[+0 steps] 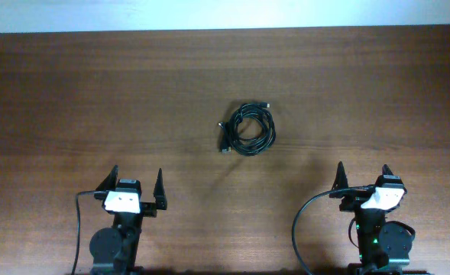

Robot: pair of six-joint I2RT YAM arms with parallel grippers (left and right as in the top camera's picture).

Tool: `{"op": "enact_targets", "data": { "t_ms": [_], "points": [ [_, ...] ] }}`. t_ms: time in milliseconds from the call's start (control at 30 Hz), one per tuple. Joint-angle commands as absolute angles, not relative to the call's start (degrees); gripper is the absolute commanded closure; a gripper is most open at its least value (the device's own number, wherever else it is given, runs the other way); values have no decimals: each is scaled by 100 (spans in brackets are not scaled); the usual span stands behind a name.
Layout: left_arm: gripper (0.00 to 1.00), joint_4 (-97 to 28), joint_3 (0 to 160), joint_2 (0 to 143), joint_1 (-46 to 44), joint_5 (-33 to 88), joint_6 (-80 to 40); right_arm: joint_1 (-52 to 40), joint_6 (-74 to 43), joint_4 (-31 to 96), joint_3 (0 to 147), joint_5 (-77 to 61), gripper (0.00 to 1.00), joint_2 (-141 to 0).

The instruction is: Untangle cables

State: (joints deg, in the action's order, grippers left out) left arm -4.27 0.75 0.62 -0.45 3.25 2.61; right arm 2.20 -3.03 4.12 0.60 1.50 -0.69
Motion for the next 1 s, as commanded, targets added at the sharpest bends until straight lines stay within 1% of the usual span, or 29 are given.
{"op": "enact_targets", "data": {
  "t_ms": [0,233,300,367,500,567,633,767,967],
  "points": [
    [1,-443,56,40,-14,410,329,189,-351,454,32,220,2,-36],
    [1,-440,56,40,-14,427,329,189,-360,458,32,161,1,-36],
    [1,-432,58,40,-21,589,322,189,-631,436,32,-270,1,-36],
    [1,-355,58,40,-21,683,305,189,-655,255,32,-475,1,-36],
    [1,-596,423,75,-21,1424,224,189,-650,40,104,-1260,1,-36],
    [1,-1291,1096,360,-21,1293,86,189,-746,360,357,-1660,1,-40],
    [1,-1933,1750,760,-21,1055,161,189,-867,897,705,-1632,1,-56],
    [1,-3004,3168,1900,-21,1028,395,189,-862,1953,1647,-1540,1,-266],
    [1,-4541,5684,4091,-21,1450,392,189,-847,3454,3315,-1293,1,-1367]
  ]
}}
